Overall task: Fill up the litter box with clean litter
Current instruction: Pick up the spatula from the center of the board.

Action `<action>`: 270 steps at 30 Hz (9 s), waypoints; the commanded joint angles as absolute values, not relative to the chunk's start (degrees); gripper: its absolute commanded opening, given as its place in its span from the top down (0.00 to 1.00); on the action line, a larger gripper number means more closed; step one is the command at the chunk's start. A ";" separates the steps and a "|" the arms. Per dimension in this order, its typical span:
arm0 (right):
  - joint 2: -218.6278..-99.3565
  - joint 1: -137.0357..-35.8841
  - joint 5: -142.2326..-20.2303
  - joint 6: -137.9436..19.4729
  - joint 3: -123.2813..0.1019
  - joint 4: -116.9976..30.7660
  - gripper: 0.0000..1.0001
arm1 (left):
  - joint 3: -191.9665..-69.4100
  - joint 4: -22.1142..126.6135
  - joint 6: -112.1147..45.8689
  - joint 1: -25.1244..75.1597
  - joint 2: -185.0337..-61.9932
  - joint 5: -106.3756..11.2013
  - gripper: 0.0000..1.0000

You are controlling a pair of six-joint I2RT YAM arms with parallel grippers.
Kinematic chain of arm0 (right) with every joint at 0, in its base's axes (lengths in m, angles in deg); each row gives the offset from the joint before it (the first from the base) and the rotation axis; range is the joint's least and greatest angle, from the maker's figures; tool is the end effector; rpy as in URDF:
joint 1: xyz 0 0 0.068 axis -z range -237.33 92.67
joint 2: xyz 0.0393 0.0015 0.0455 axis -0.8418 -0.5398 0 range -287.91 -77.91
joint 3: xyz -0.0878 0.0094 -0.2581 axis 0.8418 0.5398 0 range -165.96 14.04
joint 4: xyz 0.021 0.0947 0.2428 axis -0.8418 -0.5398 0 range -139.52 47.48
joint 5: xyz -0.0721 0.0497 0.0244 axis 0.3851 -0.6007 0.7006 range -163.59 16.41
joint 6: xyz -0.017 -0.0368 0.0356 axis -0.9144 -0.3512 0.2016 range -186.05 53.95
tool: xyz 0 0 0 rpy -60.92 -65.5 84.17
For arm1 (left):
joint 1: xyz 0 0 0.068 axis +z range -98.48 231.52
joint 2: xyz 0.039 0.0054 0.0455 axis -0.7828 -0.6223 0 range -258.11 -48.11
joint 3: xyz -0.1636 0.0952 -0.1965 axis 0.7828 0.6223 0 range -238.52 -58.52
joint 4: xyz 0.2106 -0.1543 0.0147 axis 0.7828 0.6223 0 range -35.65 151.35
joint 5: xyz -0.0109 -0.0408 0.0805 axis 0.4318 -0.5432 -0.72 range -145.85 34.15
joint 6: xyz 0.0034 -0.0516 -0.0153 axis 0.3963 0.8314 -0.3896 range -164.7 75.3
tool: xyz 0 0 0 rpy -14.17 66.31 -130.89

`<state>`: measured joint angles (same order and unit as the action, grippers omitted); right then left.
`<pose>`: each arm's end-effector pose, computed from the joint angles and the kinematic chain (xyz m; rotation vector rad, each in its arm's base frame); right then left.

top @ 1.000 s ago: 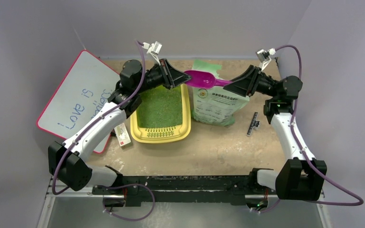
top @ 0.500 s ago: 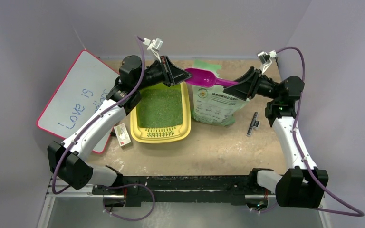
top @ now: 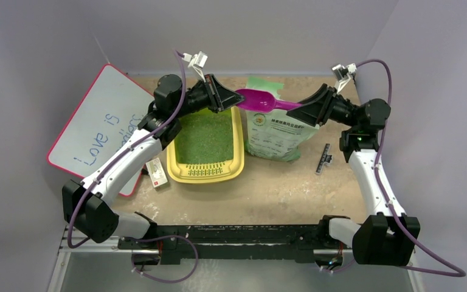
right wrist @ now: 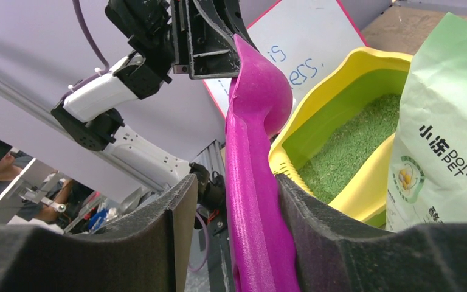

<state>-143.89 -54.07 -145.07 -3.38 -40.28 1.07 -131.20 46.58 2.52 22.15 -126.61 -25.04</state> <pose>0.2385 0.0203 0.4091 -0.5234 1.4870 1.4612 0.2715 -0.1737 0.4106 0.2113 1.7257 -1.4334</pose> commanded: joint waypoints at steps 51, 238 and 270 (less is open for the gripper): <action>-144.94 -53.73 -150.15 2.66 -42.31 14.30 0.52 | -136.06 50.12 -2.12 23.53 -130.15 -22.40 1.00; -144.33 -54.11 -145.51 -13.65 -48.02 -14.24 0.95 | -140.45 49.25 -2.82 24.62 -136.11 -15.80 0.99; -149.48 -51.27 -91.77 -54.23 -97.23 -98.65 1.00 | -149.86 58.41 -15.62 26.85 -142.56 -28.24 0.23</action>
<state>-147.62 -51.53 -103.26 -48.25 -92.06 -88.78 -145.46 60.48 -13.87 27.57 -139.83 -32.25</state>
